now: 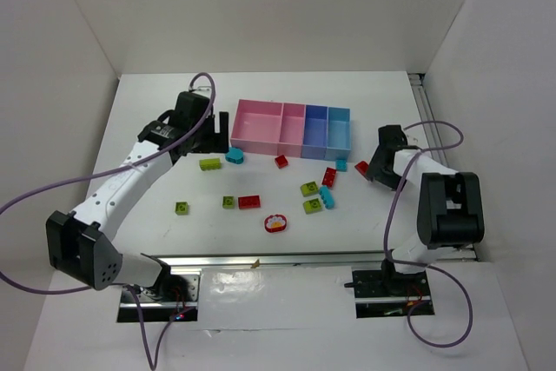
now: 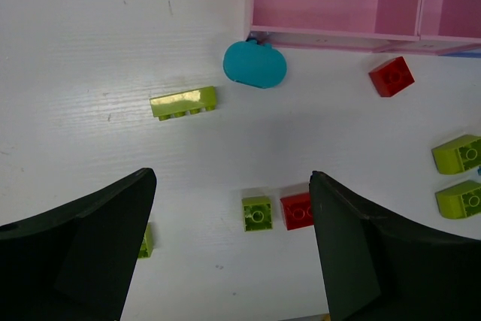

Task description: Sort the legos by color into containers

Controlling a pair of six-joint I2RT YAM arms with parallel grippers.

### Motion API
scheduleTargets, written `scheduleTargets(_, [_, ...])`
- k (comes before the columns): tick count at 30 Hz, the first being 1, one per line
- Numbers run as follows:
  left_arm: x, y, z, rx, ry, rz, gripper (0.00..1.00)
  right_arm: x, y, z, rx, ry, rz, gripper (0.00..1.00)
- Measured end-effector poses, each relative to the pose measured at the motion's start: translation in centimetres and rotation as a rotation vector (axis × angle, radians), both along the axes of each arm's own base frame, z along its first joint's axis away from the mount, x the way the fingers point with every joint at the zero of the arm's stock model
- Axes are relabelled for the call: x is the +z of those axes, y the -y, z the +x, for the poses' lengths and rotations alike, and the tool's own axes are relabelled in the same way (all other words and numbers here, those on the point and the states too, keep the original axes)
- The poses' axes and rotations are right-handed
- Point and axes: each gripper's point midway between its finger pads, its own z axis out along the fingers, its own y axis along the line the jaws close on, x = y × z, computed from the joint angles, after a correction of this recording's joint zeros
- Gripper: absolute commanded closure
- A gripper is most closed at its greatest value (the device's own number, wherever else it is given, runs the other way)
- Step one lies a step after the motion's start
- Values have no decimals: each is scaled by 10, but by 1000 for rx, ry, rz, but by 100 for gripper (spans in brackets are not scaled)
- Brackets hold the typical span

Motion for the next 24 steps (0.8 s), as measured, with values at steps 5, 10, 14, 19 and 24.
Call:
scheduleTargets(5, [-1, 6, -2, -18, -4, -1, 6, 0, 5, 15, 9, 19, -10, 33])
scheduleTargets(10, [-1, 8, -2, -23, -5, 0, 5, 1, 11, 27, 6, 38, -13, 64])
scheduleTargets(14, [-1, 8, -2, -19, -3, 3, 0, 3, 11, 26, 4, 41, -13, 70])
scheduleTargets(19, [-1, 11, 0, -23, -10, -2, 0, 51, 5, 43, 29, 153, -22, 70])
scheduleTargets(24, [-10, 20, 5, -22, -46, -30, 7, 131, -45, 91, 158, 370, -5, 70])
